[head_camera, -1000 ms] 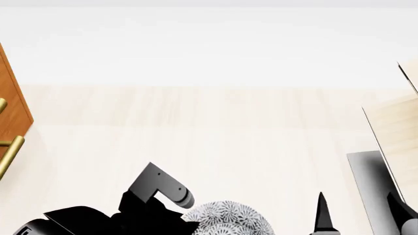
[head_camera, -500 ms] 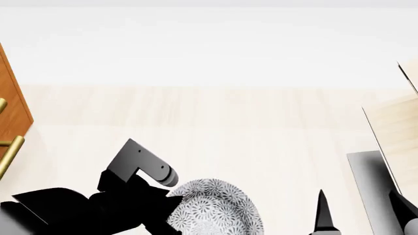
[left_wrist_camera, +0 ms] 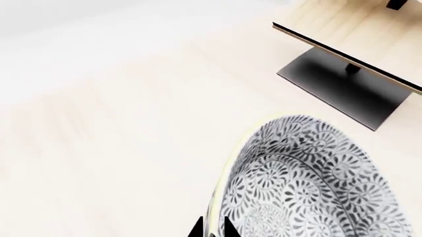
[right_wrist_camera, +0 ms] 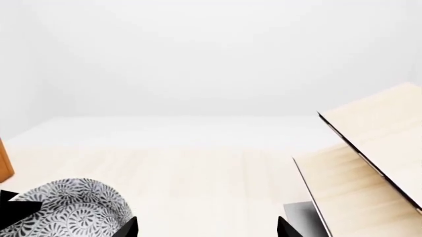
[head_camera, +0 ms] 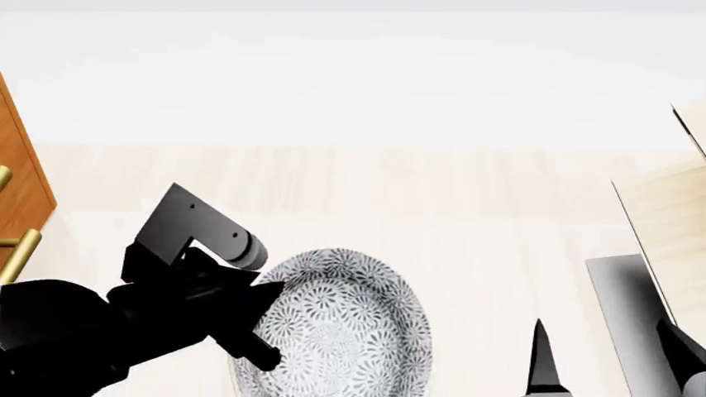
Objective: Close the top drawer of the cabinet and put the bowl on top of it.
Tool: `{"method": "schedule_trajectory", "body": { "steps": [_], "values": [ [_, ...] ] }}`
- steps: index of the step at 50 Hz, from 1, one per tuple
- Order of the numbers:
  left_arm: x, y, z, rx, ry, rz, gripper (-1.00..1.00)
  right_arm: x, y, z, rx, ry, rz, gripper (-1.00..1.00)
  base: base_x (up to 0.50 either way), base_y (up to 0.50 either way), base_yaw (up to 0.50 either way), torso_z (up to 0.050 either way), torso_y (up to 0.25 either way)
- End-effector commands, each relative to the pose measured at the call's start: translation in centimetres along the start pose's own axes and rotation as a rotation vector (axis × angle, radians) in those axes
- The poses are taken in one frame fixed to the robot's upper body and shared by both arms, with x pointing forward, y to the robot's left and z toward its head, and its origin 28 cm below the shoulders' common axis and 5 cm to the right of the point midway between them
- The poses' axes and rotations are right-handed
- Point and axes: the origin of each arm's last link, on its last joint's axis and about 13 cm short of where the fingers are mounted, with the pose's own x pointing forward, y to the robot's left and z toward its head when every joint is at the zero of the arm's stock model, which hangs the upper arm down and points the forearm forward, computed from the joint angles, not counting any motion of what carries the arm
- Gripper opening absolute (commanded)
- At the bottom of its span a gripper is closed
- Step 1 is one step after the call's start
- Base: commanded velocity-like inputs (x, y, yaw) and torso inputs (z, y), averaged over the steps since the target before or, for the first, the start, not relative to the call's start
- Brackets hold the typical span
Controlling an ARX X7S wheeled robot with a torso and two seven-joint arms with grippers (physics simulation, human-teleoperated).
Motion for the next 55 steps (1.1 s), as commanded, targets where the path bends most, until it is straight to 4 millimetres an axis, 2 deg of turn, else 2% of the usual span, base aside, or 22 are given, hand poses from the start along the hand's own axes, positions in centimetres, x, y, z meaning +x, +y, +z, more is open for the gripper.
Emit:
{"method": "schedule_trajectory", "body": {
  "steps": [1,21,35,48,55],
  "values": [
    [-1.6,0.0,2.6,0.011,-0.095,0.004,-1.00,-0.3,-0.1,0.7,-0.005,-0.014,0.004,1.00,0.00,0.00,0.00,0.000,0.000],
    [-4.3,0.4,6.3,0.039,-0.182,0.057,-1.00,-0.7,0.0,1.9,-0.017,-0.034,0.010,1.00,0.00,0.00,0.00,0.000,0.000],
    [-6.1,1.2,8.0,0.027,-0.232,0.110,-1.00,-1.2,-0.3,2.2,-0.019,-0.044,0.006,1.00,0.00,0.00,0.00,0.000,0.000],
    [-7.3,2.0,8.1,0.043,-0.249,0.157,-1.00,-1.6,-0.4,2.2,-0.016,-0.049,-0.001,1.00,0.00,0.00,0.00,0.000,0.000],
    [-8.0,2.3,8.8,0.052,-0.261,0.181,-1.00,-1.5,-0.4,2.2,-0.018,-0.049,0.000,1.00,0.00,0.00,0.00,0.000,0.001]
  ]
}}
